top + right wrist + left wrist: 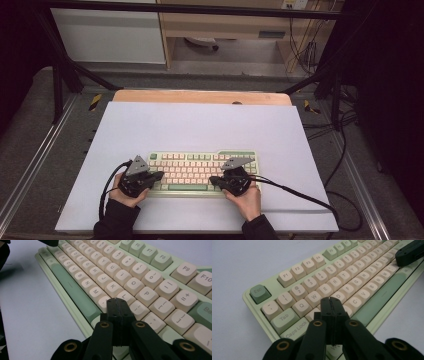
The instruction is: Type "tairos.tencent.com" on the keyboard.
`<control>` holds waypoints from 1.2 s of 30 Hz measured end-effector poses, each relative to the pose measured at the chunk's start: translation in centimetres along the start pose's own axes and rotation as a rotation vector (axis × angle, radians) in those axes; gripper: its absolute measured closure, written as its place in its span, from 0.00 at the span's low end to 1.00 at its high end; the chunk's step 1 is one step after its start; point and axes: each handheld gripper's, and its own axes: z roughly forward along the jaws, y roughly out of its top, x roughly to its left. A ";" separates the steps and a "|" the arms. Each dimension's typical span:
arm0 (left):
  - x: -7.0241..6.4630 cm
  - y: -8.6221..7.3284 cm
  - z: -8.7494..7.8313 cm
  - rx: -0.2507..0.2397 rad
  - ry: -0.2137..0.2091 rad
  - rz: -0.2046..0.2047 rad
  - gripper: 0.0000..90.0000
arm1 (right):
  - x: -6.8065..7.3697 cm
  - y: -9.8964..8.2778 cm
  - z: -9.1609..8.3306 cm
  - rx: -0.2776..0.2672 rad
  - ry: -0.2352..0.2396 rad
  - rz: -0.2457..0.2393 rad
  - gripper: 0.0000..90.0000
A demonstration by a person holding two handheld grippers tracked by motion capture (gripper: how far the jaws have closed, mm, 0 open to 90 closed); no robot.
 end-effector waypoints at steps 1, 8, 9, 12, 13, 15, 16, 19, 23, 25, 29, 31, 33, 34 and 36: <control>0.0 0.0 0.0 0.000 0.000 0.000 1.00 | 0.0 0.0 -0.1 -0.004 -0.002 0.001 1.00; -0.1 0.1 0.0 0.000 -0.003 0.003 1.00 | -0.1 0.3 -1.2 -0.011 -0.023 -0.018 1.00; -0.2 0.1 0.0 0.000 -0.003 0.004 1.00 | -0.1 0.3 -1.3 -0.012 -0.025 -0.015 1.00; -0.3 0.1 0.1 0.000 -0.005 0.008 1.00 | -0.3 0.2 -1.6 -0.014 -0.026 -0.012 1.00; -0.3 0.2 0.1 -0.001 -0.005 0.009 1.00 | -0.4 0.2 -1.7 -0.016 -0.029 -0.009 1.00; -0.4 0.2 0.1 0.000 -0.006 0.010 1.00 | -0.6 0.1 -1.9 -0.015 -0.030 -0.002 1.00; -0.4 0.3 0.2 0.000 -0.007 0.011 1.00 | -0.7 0.0 -2.0 -0.016 -0.032 -0.001 1.00; -0.5 0.4 0.3 0.000 -0.011 0.014 1.00 | -0.9 -0.1 -2.3 -0.018 -0.036 0.003 1.00; -0.8 0.5 0.4 0.000 -0.011 0.019 1.00 | -1.1 -0.2 -2.6 -0.021 -0.035 0.011 1.00; -0.9 0.6 0.5 -0.001 -0.012 0.021 1.00 | -1.2 -0.3 -2.7 -0.022 -0.039 0.012 1.00; -1.2 0.7 0.7 0.000 -0.014 0.025 1.00 | -1.2 -0.4 -2.8 -0.022 -0.041 0.014 1.00; -1.3 0.8 0.9 0.002 -0.018 0.029 1.00 | -1.2 -0.4 -2.8 -0.025 -0.039 0.014 1.00; -1.5 0.9 1.1 0.006 -0.021 0.035 1.00 | -1.2 -0.4 -2.8 -0.020 -0.038 0.016 1.00; -1.6 0.9 1.2 0.008 -0.023 0.037 1.00 | -1.2 -0.4 -2.8 -0.019 -0.038 0.016 1.00; -1.8 1.0 1.3 0.009 -0.027 0.039 1.00 | -1.2 -0.5 -2.7 -0.018 -0.036 0.011 1.00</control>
